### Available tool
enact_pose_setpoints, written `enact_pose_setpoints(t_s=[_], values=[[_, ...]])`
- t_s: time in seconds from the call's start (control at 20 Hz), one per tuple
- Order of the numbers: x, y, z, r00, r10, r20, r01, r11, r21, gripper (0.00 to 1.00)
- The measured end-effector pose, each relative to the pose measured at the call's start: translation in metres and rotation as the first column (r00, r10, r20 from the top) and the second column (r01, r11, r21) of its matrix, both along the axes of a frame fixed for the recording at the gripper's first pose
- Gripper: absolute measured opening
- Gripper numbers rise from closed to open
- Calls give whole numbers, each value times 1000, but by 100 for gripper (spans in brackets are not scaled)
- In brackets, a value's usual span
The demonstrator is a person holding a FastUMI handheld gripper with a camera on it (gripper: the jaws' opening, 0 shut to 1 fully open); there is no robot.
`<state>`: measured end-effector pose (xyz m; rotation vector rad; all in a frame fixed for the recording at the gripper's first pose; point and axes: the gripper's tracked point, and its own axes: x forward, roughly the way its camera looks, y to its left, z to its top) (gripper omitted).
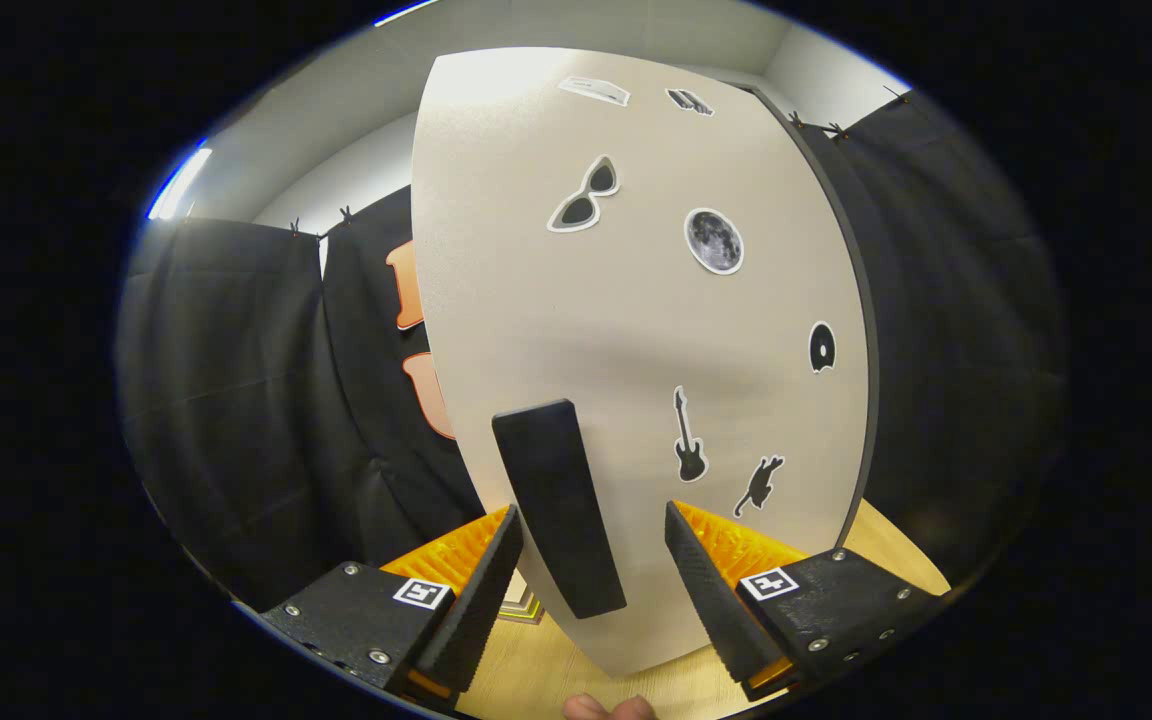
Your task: Open the shoe cabinet door, grab the shoes and put them into the shoe cabinet, then close the shoe cabinet door.
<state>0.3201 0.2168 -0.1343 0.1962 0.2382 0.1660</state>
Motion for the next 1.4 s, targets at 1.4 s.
enact_pose_setpoints(t_s=[1.4], values=[[100, 42, -13, 997, -75, 16, 76, 997, -20, 92]])
